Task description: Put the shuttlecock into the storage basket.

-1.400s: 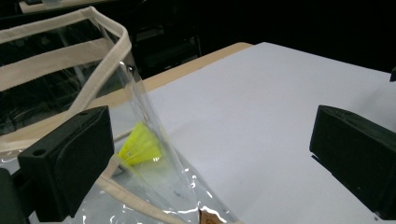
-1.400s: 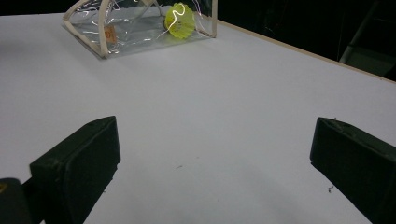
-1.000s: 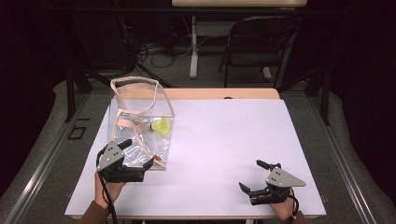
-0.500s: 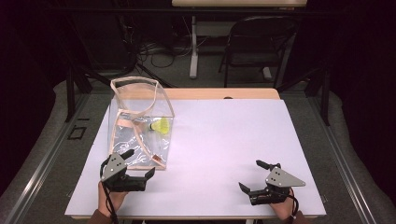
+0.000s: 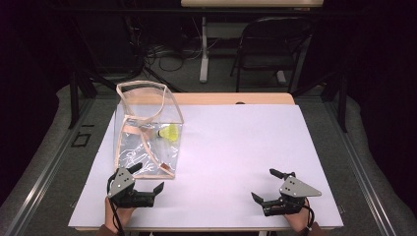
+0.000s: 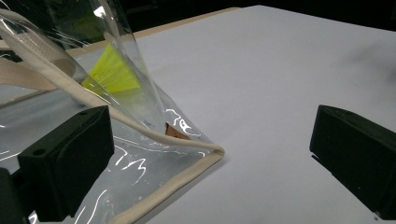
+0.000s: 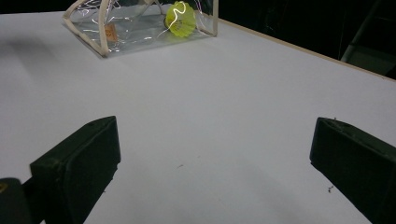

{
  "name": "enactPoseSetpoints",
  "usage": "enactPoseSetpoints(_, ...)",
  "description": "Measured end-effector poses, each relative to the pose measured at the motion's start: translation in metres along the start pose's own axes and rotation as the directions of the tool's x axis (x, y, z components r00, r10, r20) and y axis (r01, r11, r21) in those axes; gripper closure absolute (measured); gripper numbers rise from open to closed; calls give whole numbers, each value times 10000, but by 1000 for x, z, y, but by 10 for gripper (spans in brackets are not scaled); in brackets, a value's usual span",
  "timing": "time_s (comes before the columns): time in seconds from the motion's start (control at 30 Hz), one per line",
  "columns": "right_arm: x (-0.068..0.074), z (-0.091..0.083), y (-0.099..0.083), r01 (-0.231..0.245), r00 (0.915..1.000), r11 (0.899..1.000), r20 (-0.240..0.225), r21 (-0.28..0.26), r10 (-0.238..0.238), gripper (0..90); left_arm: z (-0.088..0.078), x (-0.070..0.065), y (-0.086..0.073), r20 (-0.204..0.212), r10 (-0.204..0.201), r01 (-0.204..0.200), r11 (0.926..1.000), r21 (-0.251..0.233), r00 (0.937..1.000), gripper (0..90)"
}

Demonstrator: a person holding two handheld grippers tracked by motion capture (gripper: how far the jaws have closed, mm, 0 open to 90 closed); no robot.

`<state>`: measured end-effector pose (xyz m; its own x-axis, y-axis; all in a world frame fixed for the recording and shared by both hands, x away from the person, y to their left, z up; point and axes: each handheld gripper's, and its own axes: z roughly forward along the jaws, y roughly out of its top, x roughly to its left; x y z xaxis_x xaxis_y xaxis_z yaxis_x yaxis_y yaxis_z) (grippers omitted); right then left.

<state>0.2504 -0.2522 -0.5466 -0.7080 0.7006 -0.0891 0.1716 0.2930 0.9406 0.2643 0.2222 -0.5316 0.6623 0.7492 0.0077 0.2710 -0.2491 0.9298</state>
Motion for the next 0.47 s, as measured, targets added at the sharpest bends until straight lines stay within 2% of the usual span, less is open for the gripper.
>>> enactPoseSetpoints(0.47,0,-1,-1,-20,10000,10000,-1,-9,20,12,5,-1,-8,154,35,-34,10000,-19,9999,0)
